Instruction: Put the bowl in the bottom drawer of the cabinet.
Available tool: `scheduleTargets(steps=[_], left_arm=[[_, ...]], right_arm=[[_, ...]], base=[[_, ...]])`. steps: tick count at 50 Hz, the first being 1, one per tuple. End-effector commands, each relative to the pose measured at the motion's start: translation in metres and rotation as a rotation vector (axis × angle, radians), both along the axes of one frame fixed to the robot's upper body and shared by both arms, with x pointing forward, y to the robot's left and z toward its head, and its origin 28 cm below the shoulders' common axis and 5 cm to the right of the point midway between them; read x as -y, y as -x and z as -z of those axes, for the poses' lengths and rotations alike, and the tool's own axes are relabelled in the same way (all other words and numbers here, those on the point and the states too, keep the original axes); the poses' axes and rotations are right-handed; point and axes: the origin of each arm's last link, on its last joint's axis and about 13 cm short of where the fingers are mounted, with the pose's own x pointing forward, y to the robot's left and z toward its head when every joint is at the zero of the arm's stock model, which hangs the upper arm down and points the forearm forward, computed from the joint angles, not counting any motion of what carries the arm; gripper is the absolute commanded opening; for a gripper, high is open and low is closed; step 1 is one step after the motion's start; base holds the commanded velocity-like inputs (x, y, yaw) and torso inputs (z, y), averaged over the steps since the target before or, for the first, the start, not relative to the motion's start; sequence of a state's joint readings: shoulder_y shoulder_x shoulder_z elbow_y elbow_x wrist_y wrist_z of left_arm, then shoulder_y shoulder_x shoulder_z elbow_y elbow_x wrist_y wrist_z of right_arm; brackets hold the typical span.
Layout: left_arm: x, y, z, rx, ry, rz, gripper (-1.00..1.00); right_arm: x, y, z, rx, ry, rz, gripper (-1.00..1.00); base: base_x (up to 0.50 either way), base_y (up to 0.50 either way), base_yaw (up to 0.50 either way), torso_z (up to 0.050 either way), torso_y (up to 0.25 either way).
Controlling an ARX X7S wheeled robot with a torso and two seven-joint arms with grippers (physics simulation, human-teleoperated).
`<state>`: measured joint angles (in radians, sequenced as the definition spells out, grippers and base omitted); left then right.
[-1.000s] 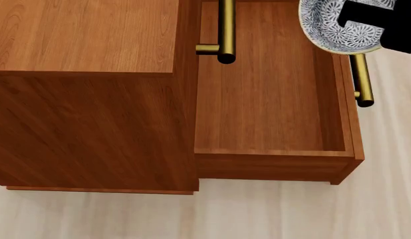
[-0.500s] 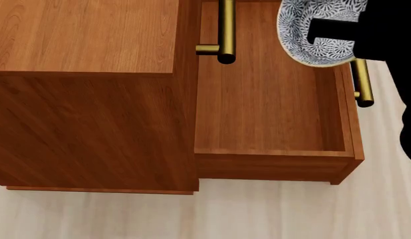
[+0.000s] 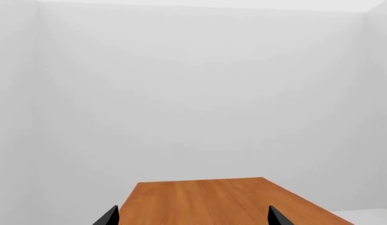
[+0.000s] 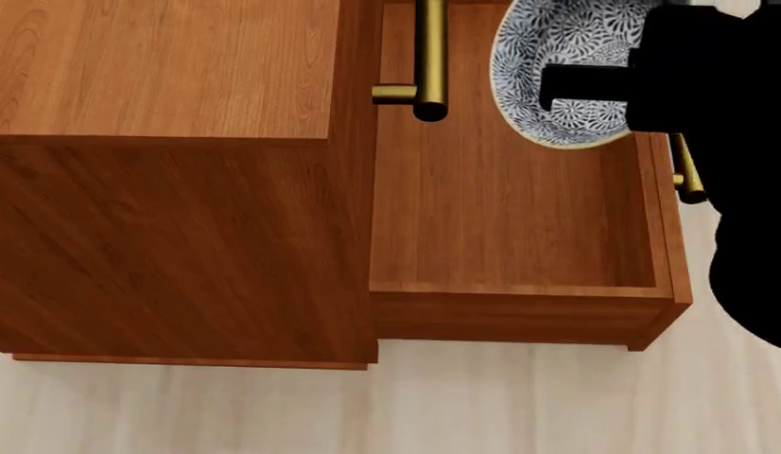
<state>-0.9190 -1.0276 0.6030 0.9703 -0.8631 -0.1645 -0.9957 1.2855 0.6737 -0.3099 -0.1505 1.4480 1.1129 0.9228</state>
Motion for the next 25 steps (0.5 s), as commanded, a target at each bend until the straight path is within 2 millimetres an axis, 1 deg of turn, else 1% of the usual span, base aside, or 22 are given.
scheduleTargets(steps=[1,25], left_arm=[[0.000,0.000,-0.001,0.002,0.001,0.000,1.00],[-0.001,-0.001,0.000,0.001,-0.002,-0.001,1.00]], right_arm=[[-0.005,-0.006,0.001,0.005,0.009,-0.008,-1.00],[-0.013,-0.019,0.014,-0.029,0.024,-0.020,-1.00]], base=[[0.00,0.00,0.00,0.000,0.000],[0.00,0.00,0.00,0.000,0.000]])
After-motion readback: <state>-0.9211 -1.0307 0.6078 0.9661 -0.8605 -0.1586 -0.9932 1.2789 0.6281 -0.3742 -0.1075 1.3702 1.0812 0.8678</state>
